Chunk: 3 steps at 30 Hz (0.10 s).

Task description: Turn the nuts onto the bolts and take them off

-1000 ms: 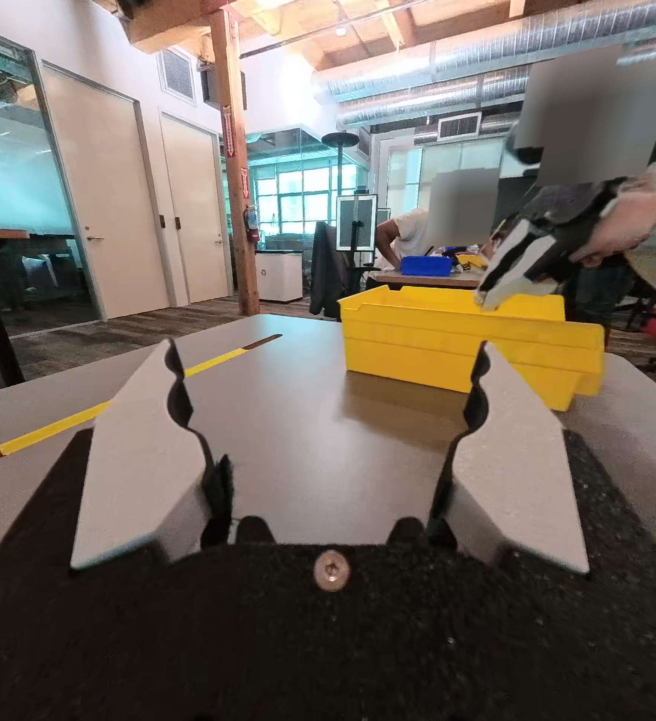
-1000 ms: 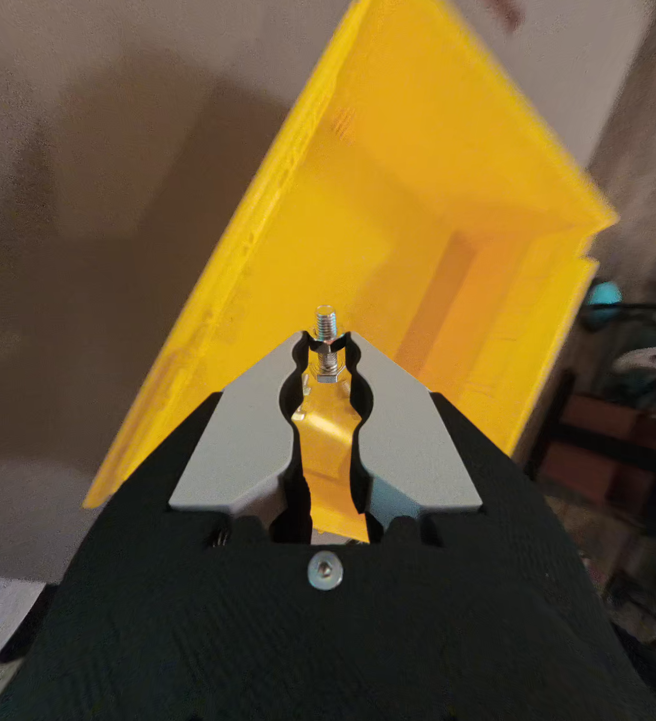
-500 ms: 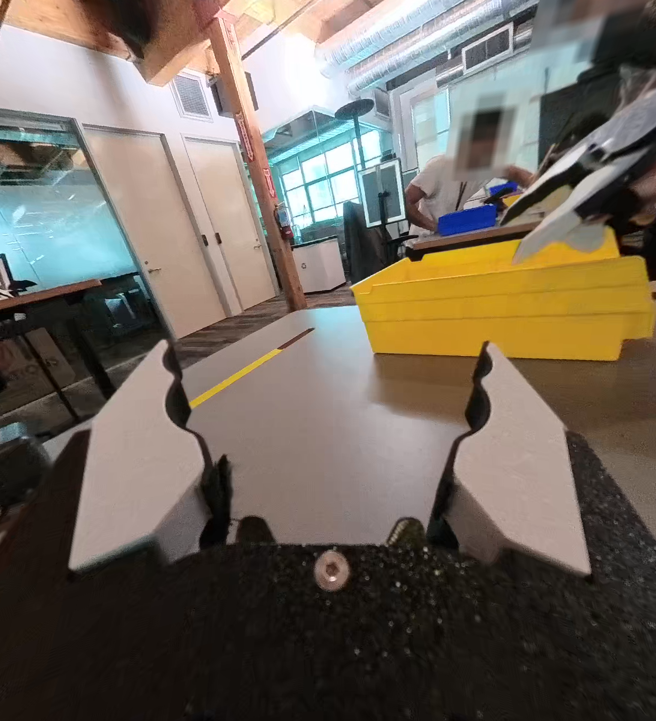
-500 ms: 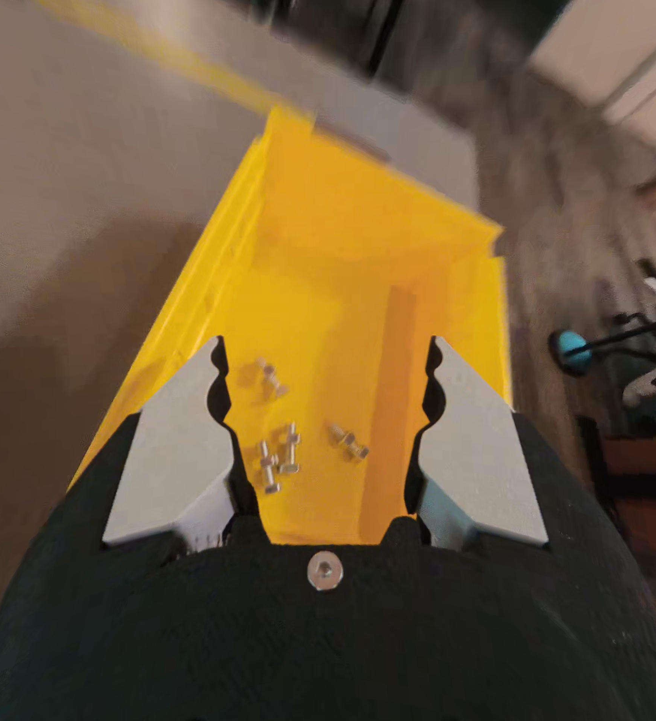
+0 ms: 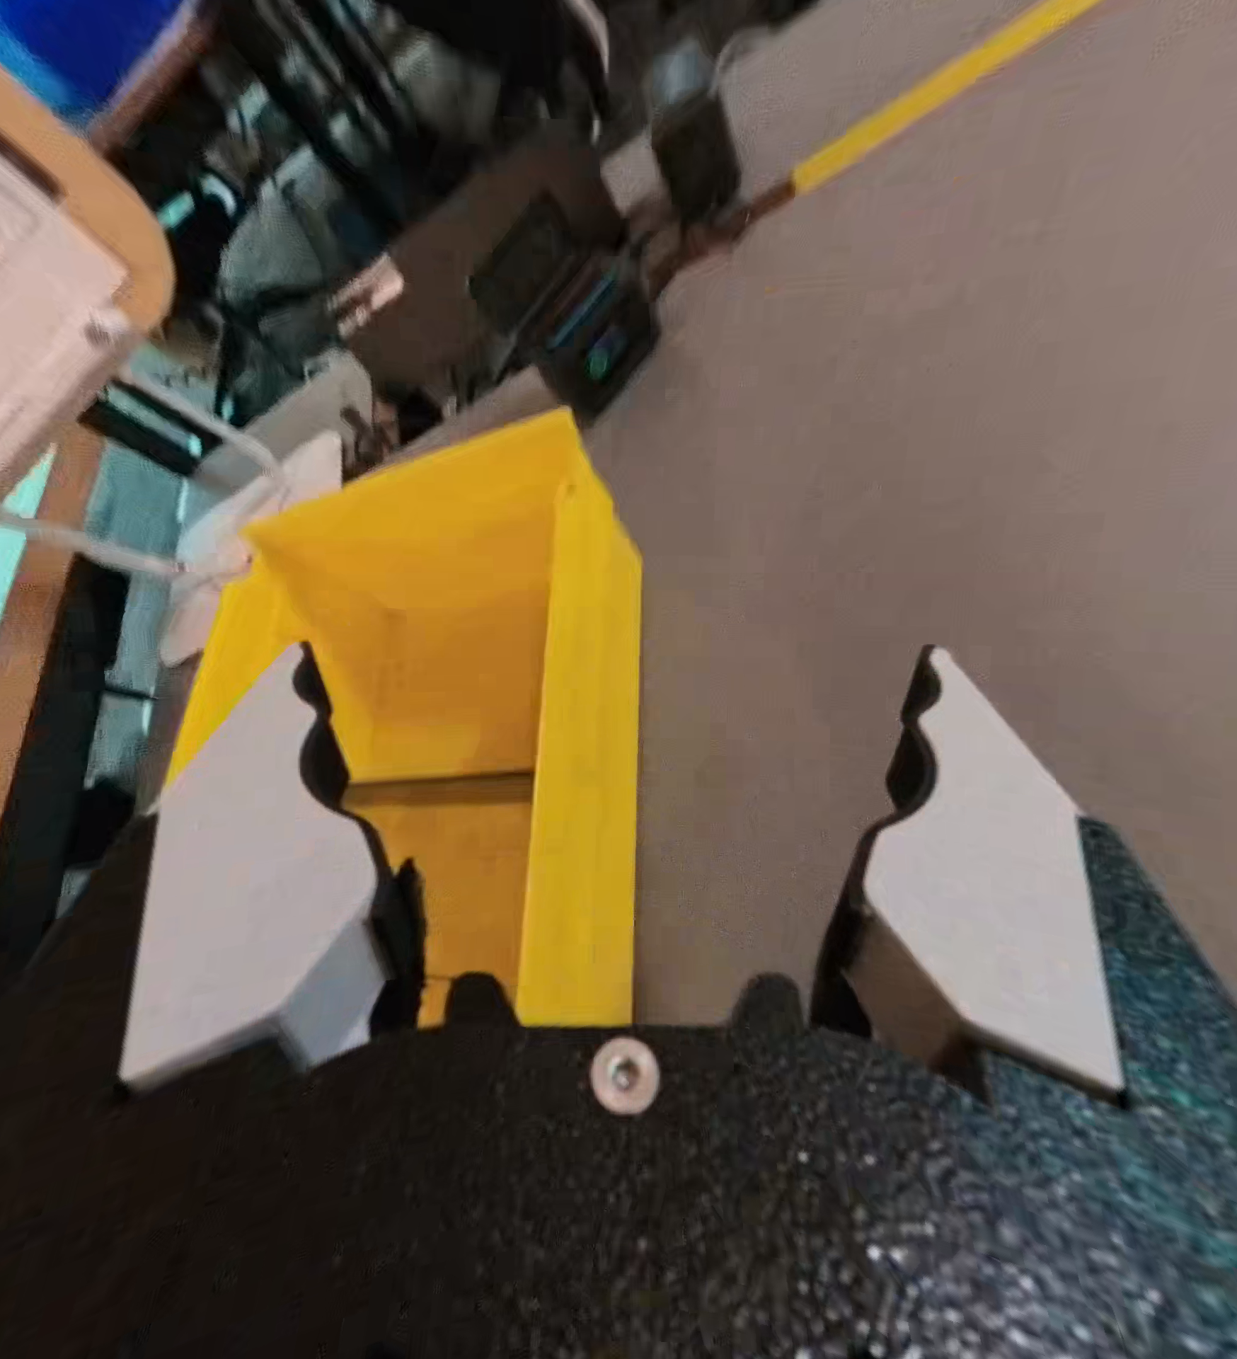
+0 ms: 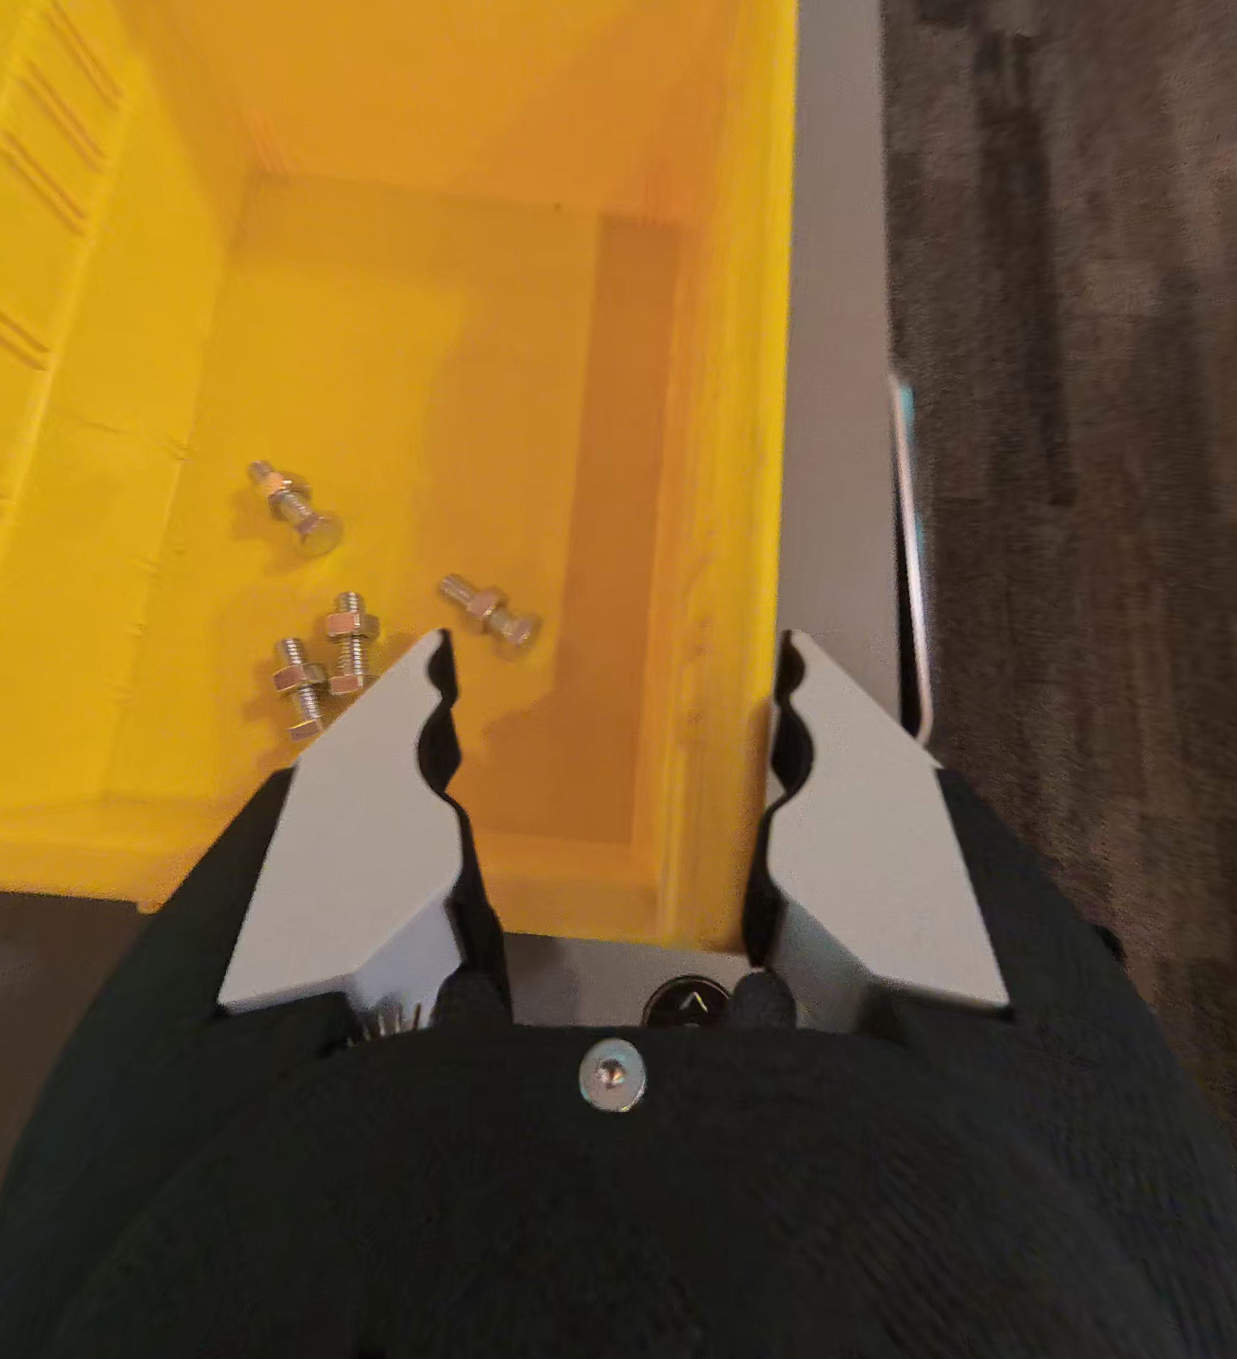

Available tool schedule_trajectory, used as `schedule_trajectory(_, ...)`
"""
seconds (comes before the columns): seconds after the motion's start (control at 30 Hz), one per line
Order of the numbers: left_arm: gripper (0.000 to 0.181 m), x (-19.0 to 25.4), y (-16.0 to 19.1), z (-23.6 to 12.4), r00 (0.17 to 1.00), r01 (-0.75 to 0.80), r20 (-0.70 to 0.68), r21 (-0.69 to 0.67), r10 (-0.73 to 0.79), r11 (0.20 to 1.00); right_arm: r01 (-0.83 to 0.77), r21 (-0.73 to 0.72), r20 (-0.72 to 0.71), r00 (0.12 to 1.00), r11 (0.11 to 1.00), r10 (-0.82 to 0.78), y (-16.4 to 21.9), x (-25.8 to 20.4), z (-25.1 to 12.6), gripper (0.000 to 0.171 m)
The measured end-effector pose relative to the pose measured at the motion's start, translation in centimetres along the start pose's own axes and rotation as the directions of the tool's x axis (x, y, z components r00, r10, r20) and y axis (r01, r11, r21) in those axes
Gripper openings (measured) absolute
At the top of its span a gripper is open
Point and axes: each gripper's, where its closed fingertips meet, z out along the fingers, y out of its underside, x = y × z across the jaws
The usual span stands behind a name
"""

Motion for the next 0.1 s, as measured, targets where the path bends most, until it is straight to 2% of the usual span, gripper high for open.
schedule_trajectory(0.1, 0.146, -1.0, 4.2, -0.5, 0.987, 0.113, -0.089, -0.201, -0.133, 0.973, -0.023, 0.005, -0.011, 1.0, 1.0, 0.023, -0.1, 0.4, 0.4, 0.07)
